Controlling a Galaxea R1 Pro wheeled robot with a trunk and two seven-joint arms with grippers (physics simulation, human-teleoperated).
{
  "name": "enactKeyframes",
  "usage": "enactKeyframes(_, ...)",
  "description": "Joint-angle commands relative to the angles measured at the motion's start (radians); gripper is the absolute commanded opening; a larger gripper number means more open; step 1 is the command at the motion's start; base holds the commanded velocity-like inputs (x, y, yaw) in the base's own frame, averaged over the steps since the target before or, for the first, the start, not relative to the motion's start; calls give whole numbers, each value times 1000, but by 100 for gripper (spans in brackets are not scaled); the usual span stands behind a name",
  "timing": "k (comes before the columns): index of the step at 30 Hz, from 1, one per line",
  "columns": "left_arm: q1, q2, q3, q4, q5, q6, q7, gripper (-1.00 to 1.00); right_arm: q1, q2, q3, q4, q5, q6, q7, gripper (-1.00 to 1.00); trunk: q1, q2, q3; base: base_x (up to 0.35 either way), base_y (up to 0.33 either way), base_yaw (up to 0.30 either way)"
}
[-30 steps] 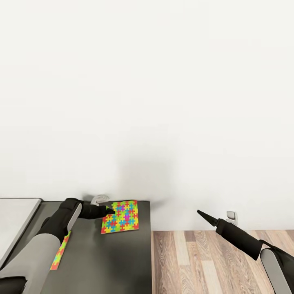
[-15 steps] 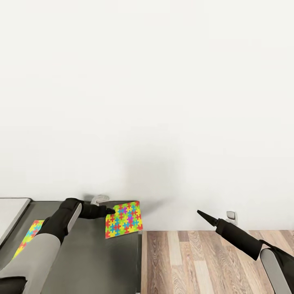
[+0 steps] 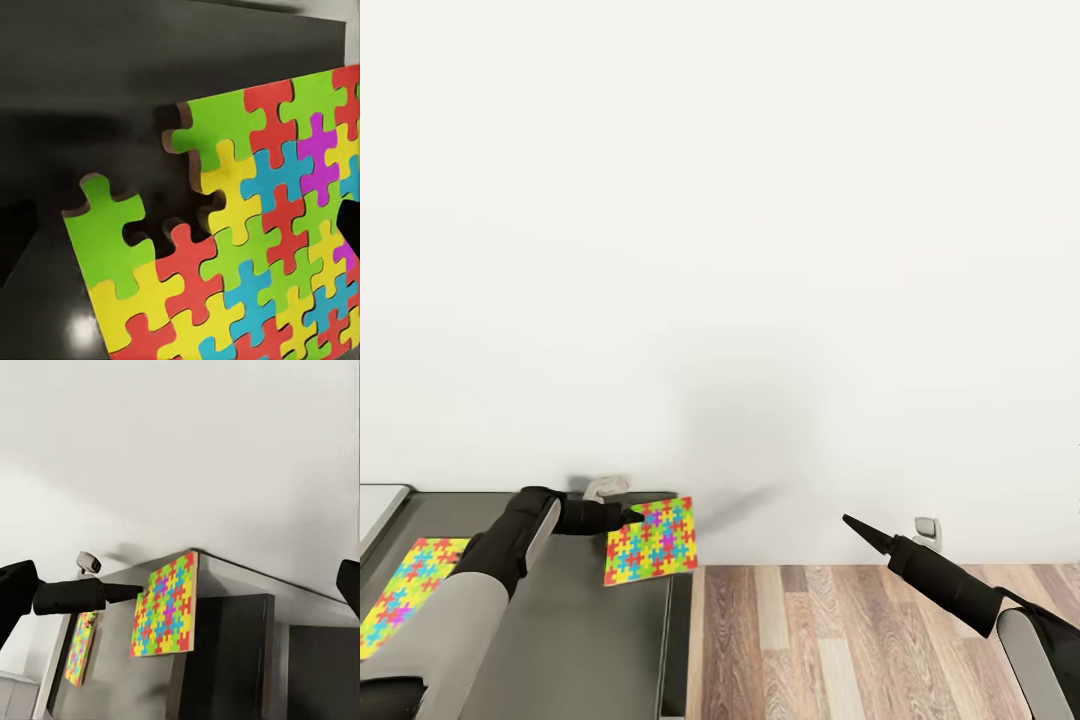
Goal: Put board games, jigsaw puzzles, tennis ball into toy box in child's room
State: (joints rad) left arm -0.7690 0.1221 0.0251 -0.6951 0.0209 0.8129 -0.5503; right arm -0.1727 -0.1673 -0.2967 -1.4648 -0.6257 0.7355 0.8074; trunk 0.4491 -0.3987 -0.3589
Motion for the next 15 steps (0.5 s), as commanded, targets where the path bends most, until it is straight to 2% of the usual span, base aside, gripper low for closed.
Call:
enactKeyframes(1, 0, -1, 3, 18, 19, 12, -1, 100, -1, 0, -1, 0, -3, 6, 1, 100, 1, -1, -2, 0, -99, 0)
enactKeyframes(7, 0, -1, 3, 19, 19, 11, -2, 100, -1, 0, -1, 0, -3, 6, 1, 100, 1, -1, -2, 0, -103, 0)
enactKeyframes(15, 1, 0, 3, 19, 18, 11, -2, 100, -1, 0, -1, 0, -1, 5, 1, 100, 1, -1, -2, 0, -17, 0)
